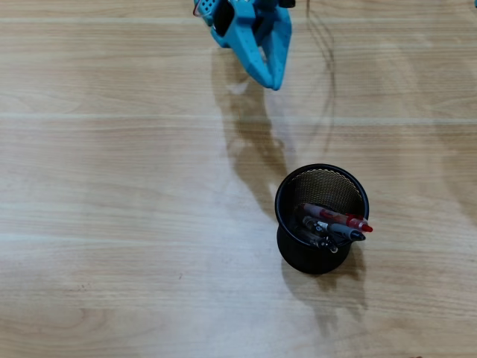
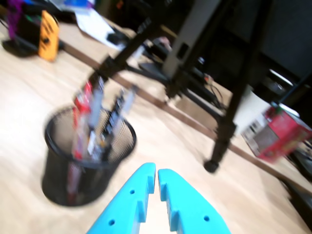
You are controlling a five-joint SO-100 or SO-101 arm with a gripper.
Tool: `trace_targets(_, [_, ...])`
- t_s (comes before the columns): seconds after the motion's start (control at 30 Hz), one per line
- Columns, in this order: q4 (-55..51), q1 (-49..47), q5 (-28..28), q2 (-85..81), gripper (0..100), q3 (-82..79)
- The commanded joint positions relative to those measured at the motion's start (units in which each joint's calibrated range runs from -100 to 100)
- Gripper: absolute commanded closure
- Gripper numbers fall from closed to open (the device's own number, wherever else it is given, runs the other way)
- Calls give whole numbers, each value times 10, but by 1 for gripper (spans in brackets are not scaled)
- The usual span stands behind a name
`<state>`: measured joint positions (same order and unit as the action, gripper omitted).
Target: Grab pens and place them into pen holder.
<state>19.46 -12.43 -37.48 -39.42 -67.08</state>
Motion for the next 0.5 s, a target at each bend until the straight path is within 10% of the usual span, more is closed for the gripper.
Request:
trace_targets(0.0, [4, 18, 11, -100, 98, -90])
trace_targets(0.47, [-40, 56, 33, -333, 98, -326])
